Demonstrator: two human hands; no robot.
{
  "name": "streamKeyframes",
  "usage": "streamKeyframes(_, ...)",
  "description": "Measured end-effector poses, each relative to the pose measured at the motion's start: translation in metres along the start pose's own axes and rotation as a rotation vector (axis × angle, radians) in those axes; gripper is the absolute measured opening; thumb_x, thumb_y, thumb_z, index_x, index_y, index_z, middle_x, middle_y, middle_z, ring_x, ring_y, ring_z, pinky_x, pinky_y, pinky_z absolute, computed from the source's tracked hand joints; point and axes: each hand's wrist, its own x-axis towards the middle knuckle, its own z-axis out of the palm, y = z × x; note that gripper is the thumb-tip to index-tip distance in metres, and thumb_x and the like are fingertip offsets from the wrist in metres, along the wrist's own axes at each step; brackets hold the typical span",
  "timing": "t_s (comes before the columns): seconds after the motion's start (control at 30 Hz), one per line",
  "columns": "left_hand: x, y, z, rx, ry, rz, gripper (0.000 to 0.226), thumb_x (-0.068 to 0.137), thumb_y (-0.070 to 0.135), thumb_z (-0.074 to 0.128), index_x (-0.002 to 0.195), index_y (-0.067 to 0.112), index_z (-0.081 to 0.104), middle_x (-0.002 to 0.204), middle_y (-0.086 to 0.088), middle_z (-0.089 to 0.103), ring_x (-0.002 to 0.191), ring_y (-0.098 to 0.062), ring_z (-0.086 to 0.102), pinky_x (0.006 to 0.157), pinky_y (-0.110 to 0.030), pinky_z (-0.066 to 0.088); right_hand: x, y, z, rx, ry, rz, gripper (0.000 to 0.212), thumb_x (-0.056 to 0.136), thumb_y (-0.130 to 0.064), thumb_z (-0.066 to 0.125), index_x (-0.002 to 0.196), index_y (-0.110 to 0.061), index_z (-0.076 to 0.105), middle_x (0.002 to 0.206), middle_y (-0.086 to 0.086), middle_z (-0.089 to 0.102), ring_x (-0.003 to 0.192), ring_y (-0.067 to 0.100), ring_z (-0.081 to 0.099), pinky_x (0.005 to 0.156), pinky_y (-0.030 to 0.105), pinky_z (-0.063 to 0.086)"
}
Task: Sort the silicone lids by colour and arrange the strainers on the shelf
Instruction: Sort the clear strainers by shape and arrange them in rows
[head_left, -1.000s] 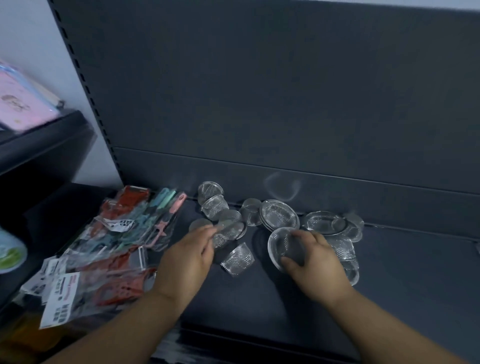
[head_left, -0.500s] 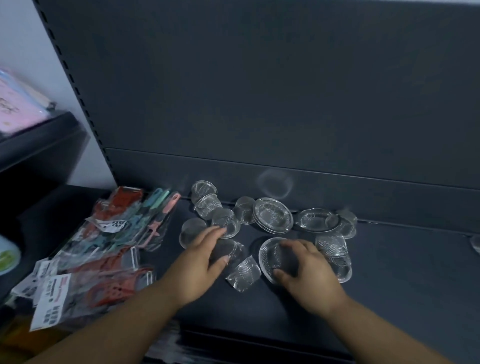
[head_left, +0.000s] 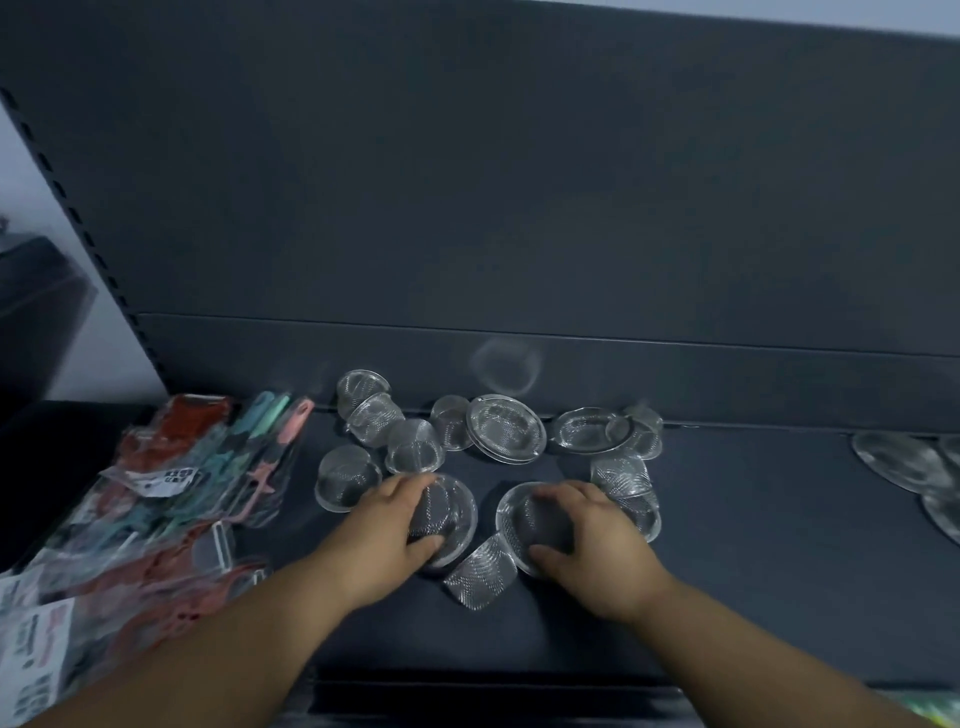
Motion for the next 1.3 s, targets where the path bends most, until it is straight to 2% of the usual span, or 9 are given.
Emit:
streamKeyframes(0.17, 0.008, 0.021, -0.018, -0.163, 0.223, 0.011, 0.067, 0.083, 0.035, 0.068, 0.142, 0.028, 0.036, 0.142, 0.004, 0.042, 0.124, -0.007, 0.042, 0.101, -0.016, 0.029, -0.009, -0.007, -0.018, 0.021, 0.123, 0.012, 0.061, 0.078, -0.036, 0.071, 0.134, -0.033, 0.046, 0.133, -0.011, 0.044, 0.122, 0.009, 0.045, 0.098, 0.010, 0.028)
streamKeyframes(0.27, 0.014, 0.037, -0.026, -0.246, 0.281, -0.028, 0.066, 0.083, 0.036, 0.068, 0.140, 0.027, 0.038, 0.140, 0.003, 0.047, 0.121, -0.008, 0.047, 0.098, -0.016, 0.031, -0.018, -0.006, -0.032, 0.038, 0.191, 0.018, 0.061, 0.076, -0.036, 0.072, 0.133, -0.033, 0.048, 0.132, -0.012, 0.045, 0.121, 0.009, 0.046, 0.103, 0.016, 0.033)
streamKeyframes(0.4, 0.015, 0.066, -0.021, -0.254, 0.240, -0.049, 0.067, 0.083, 0.039, 0.068, 0.141, 0.028, 0.036, 0.139, 0.001, 0.048, 0.123, -0.014, 0.049, 0.101, -0.023, 0.034, -0.035, 0.011, -0.050, 0.036, 0.229, 0.039, 0.060, 0.075, -0.036, 0.072, 0.131, -0.034, 0.049, 0.133, -0.012, 0.046, 0.122, 0.011, 0.046, 0.104, 0.024, 0.038)
streamKeyframes(0.5, 0.014, 0.101, -0.008, -0.250, 0.223, -0.047, 0.067, 0.083, 0.039, 0.067, 0.142, 0.029, 0.036, 0.139, 0.000, 0.046, 0.123, -0.017, 0.048, 0.103, -0.026, 0.035, -0.052, 0.036, -0.067, 0.043, 0.252, 0.066, 0.061, 0.076, -0.037, 0.072, 0.132, -0.032, 0.048, 0.136, -0.010, 0.044, 0.124, 0.011, 0.045, 0.104, 0.021, 0.036)
streamKeyframes(0.6, 0.014, 0.145, 0.012, -0.251, 0.215, -0.006, 0.065, 0.084, 0.037, 0.067, 0.141, 0.029, 0.036, 0.138, 0.003, 0.047, 0.123, -0.012, 0.047, 0.102, -0.021, 0.033, -0.074, 0.071, -0.087, 0.060, 0.259, 0.091, 0.061, 0.078, -0.038, 0.070, 0.134, -0.032, 0.046, 0.138, -0.009, 0.041, 0.127, 0.010, 0.042, 0.105, 0.018, 0.033)
streamKeyframes(0.87, 0.015, 0.287, 0.112, -0.272, 0.131, 0.045, 0.065, 0.083, 0.038, 0.068, 0.140, 0.030, 0.037, 0.140, 0.004, 0.044, 0.125, -0.011, 0.044, 0.106, -0.026, 0.035, -0.164, 0.210, -0.158, 0.055, 0.281, 0.199, 0.059, 0.077, -0.038, 0.071, 0.132, -0.032, 0.049, 0.133, -0.010, 0.044, 0.122, 0.011, 0.046, 0.101, 0.016, 0.033)
streamKeyframes(1.07, 0.023, 0.398, 0.191, -0.283, 0.025, 0.115, 0.063, 0.086, 0.038, 0.065, 0.141, 0.032, 0.034, 0.141, 0.011, 0.038, 0.126, -0.007, 0.040, 0.104, -0.021, 0.034, -0.231, 0.318, -0.212, 0.056, 0.303, 0.326, 0.060, 0.077, -0.037, 0.074, 0.132, -0.031, 0.049, 0.132, -0.010, 0.046, 0.119, 0.010, 0.048, 0.095, 0.015, 0.033)
streamKeyframes(1.17, 0.033, 0.433, 0.214, -0.273, -0.020, 0.141, 0.065, 0.086, 0.038, 0.065, 0.142, 0.032, 0.033, 0.140, 0.012, 0.037, 0.125, -0.006, 0.039, 0.104, -0.021, 0.034, -0.241, 0.351, -0.229, 0.063, 0.317, 0.372, 0.062, 0.076, -0.038, 0.075, 0.132, -0.033, 0.049, 0.133, -0.010, 0.046, 0.117, 0.011, 0.050, 0.097, 0.020, 0.038)
streamKeyframes(1.3, 0.053, 0.464, 0.238, -0.249, -0.044, 0.174, 0.067, 0.083, 0.042, 0.066, 0.141, 0.033, 0.033, 0.139, 0.012, 0.038, 0.124, -0.006, 0.039, 0.106, -0.023, 0.035, -0.238, 0.385, -0.247, 0.062, 0.325, 0.406, 0.063, 0.077, -0.037, 0.075, 0.134, -0.032, 0.048, 0.135, -0.008, 0.045, 0.119, 0.012, 0.048, 0.095, 0.018, 0.034)
